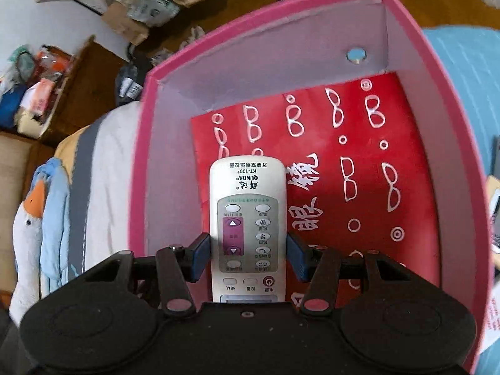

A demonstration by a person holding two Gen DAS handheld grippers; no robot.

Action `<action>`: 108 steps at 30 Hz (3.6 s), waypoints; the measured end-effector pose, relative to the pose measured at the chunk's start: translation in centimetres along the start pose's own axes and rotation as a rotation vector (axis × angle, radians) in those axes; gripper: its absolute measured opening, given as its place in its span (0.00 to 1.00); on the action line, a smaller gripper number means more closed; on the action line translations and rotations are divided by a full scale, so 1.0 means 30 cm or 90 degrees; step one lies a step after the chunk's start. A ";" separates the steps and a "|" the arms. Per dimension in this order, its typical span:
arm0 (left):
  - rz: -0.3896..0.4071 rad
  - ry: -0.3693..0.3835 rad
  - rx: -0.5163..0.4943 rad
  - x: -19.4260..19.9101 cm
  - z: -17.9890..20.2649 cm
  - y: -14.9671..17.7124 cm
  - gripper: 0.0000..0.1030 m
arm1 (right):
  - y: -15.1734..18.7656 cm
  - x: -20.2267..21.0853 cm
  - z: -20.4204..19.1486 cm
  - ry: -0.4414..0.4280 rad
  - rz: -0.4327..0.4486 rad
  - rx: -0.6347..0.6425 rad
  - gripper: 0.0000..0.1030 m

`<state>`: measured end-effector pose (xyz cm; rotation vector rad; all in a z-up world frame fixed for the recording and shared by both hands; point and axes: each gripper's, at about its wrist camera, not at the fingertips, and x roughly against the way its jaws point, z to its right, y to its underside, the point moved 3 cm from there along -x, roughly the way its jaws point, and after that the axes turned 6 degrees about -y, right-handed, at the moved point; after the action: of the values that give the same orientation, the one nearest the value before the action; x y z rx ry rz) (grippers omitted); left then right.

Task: Organize rigid objects
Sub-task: 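Lower the white remote into the box and open the right tool, then grasp the beige remote with the right tool and lift it, then lower the beige remote into the box beside the white remote, release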

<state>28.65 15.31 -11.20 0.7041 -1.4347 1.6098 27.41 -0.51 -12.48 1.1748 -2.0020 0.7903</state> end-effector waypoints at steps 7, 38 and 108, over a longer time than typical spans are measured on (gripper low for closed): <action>0.006 -0.004 -0.024 0.001 0.005 0.008 0.10 | -0.016 -0.005 0.041 -0.092 -0.021 -0.057 0.58; -0.022 -0.034 0.010 -0.006 0.013 -0.006 0.08 | 0.104 0.595 0.434 -0.006 0.016 0.580 0.57; -0.023 -0.025 0.033 -0.003 0.000 0.011 0.09 | 0.099 0.438 -0.060 -0.106 -0.010 0.286 0.59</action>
<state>28.41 15.28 -11.44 0.7905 -1.4042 1.6173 20.39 -4.33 -1.48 1.5492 -2.0018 1.2118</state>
